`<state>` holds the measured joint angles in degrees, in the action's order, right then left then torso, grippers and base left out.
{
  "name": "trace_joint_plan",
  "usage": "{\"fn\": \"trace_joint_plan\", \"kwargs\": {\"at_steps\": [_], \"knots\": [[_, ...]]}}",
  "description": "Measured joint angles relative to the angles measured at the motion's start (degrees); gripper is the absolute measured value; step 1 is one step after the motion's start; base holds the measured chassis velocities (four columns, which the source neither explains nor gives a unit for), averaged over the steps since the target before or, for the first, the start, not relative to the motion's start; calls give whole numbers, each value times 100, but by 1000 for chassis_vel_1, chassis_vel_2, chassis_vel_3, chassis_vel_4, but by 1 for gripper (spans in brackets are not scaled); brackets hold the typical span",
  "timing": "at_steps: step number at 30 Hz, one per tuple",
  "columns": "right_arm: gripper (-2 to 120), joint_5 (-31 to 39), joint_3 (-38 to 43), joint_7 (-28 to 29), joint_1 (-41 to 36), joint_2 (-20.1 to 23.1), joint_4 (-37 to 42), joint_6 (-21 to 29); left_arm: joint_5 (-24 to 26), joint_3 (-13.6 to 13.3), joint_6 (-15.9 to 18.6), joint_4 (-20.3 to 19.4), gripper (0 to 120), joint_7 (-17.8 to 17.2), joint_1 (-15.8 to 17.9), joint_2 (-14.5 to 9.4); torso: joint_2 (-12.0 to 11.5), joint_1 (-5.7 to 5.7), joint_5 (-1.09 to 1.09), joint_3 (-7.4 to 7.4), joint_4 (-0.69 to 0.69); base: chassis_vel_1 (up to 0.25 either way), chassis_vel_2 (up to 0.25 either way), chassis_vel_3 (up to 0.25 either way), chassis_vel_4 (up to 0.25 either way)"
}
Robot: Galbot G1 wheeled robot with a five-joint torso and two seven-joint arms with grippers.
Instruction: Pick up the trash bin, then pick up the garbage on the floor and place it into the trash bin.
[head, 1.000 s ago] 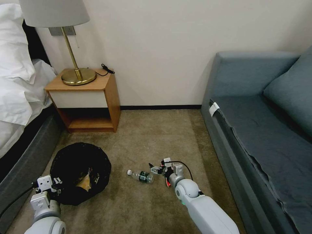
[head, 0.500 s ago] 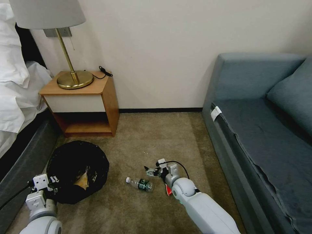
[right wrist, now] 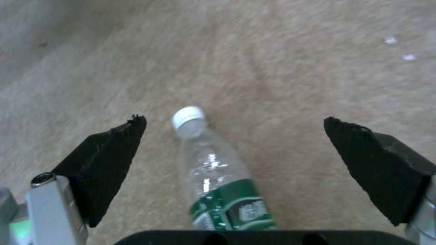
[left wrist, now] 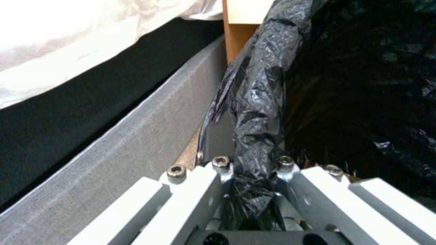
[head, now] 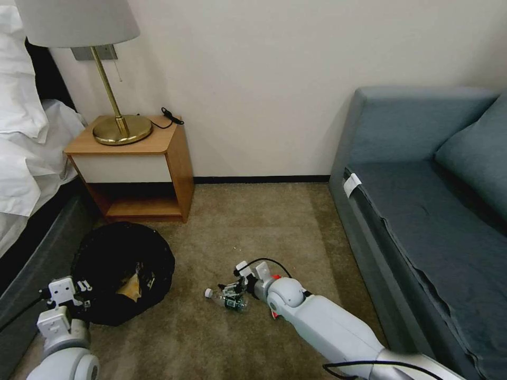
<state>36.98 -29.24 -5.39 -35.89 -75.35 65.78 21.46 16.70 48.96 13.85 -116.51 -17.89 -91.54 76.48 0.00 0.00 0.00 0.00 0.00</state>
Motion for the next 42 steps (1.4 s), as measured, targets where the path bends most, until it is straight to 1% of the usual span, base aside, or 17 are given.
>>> {"fn": "trace_joint_plan", "kwargs": {"at_steps": [2, 4, 6, 12, 21, 23, 29, 31, 42], "knots": [[100, 22, -77, -35, 38, -10, -38, 9, 2, 0, 5, -11, 2, 0, -2, -5, 0, 0, 0, 0, 0, 0, 0, 0, 0], [100, 186, -463, -115, 139, 2, -56, 51, 3, -14, 6, -26, 2, -3, -21, -9, 0, 0, 0, 0, 0, 0, 0, 0, 0], [100, 239, -618, -163, 150, 29, 24, 84, 3, -15, 5, -25, 2, -2, -24, -7, 0, 0, -1, 0, 0, 0, 0, 0, 0], [100, 241, -904, -291, 143, 32, 195, 178, 6, -13, 1, -24, 2, -2, -13, -12, 0, 0, 0, 0, 0, 0, 0, 0, 0], [100, 40, -1019, -396, 213, 73, 161, 144, -28, -44, -33, -111, 2, 25, -75, 16, 0, 0, 0, 0, 0, 0, 0, 0, 0], [100, -152, -1036, -430, 262, 4, -17, 60, -34, -52, -53, -138, 2, 27, -126, 29, 0, 0, 0, 0, 0, 0, 0, 0, 0], [100, -261, -1037, -449, 325, -71, -252, -15, 8, 6, -77, -170, 2, 32, -172, -13, 0, 0, 0, 0, 0, 0, 0, 0, 0], [100, -397, -1039, -451, 339, -102, -463, -124, 44, 43, -91, -178, 2, 32, -199, -42, 0, 0, 0, 0, 0, 0, 0, 0, 0], [100, -586, -997, -463, 332, -184, -815, -227, 65, 44, -107, -199, 2, 40, -236, -62, 0, 0, 0, 0, 0, 0, 0, 0, 0]]}}
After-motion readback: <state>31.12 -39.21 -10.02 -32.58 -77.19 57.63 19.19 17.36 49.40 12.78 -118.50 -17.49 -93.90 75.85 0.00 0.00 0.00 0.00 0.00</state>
